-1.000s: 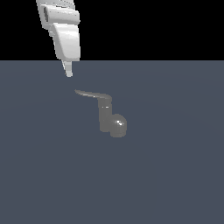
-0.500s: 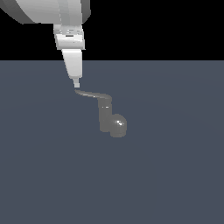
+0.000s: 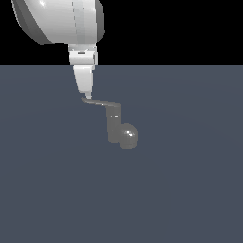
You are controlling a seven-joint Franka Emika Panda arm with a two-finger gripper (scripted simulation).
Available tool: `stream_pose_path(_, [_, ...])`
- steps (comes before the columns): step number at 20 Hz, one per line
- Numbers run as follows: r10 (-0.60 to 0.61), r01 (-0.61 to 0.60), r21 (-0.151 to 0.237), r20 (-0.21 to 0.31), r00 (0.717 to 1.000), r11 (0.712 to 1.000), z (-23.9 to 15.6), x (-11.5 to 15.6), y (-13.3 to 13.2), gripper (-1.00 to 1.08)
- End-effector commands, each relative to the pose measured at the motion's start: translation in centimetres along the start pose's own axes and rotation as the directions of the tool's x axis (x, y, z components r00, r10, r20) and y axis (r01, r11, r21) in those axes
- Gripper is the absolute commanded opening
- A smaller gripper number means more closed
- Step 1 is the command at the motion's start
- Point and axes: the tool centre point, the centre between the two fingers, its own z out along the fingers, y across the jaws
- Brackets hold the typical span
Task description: Turn on the faucet by rotating a designated handle.
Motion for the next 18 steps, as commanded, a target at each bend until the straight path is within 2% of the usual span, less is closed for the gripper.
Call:
stream_pose_path(1, [0.016,-0.016,0.0,0.001,1.0,1.0,0.3,0.2,-0.4,-1.0])
stream_pose_path(9, [0.02,-0.02,0.0,0.002,1.0,1.0,0.3,0.3,-0.5,-1.0])
stream_pose_path(18, [0.02,-0.02,0.0,0.002,1.0,1.0,0.3,-0.2,2.1,-1.0])
